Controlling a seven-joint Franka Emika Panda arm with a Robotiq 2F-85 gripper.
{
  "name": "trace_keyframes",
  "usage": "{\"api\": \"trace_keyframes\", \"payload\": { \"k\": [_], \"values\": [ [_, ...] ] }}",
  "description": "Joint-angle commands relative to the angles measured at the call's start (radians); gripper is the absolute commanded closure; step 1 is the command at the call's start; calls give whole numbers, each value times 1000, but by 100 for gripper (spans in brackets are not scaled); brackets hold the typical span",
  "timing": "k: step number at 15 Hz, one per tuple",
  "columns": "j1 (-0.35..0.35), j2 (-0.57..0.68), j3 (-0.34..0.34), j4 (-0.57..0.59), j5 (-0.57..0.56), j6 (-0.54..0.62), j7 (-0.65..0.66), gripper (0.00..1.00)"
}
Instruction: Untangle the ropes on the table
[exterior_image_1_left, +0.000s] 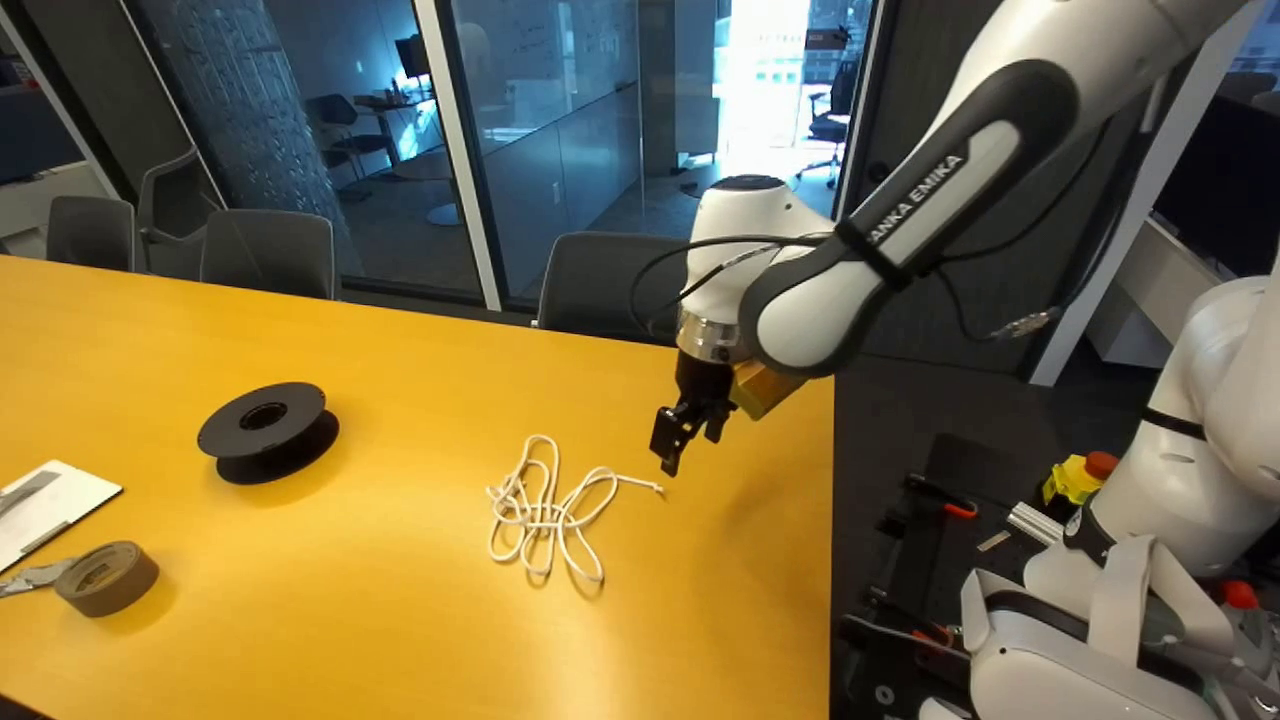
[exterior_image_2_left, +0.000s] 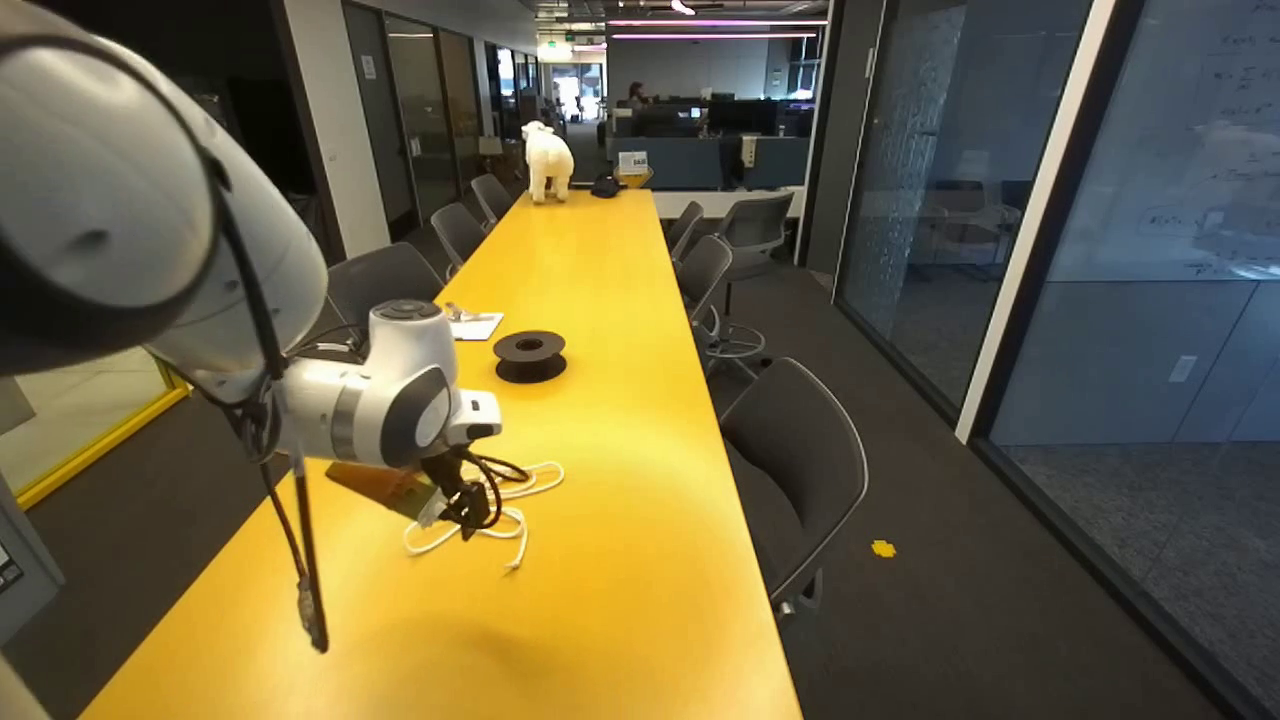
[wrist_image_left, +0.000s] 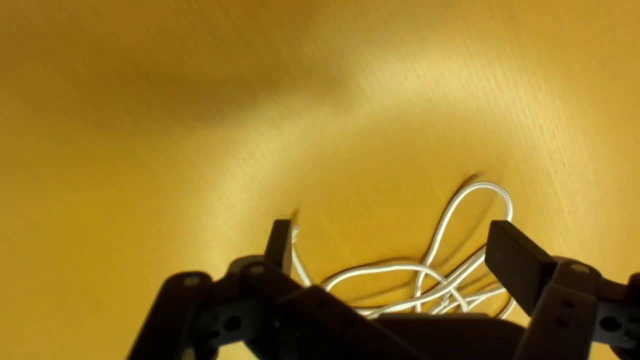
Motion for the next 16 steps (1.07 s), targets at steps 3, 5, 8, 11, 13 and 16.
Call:
{"api": "trace_keyframes", "payload": {
  "k": [3,5,8,11,13,16],
  "values": [
    [78,306,32,270,181,-47,-140,0],
    [109,387,33,335,166,-45,-107,0],
    [165,488,-6,432,121,-40,-35,0],
    [219,575,-51,527,81,-28,11,0],
    [244,629,-75,597,55,-36,32,0],
    [266,691,-105,677,27,-51,53,0]
  ]
}}
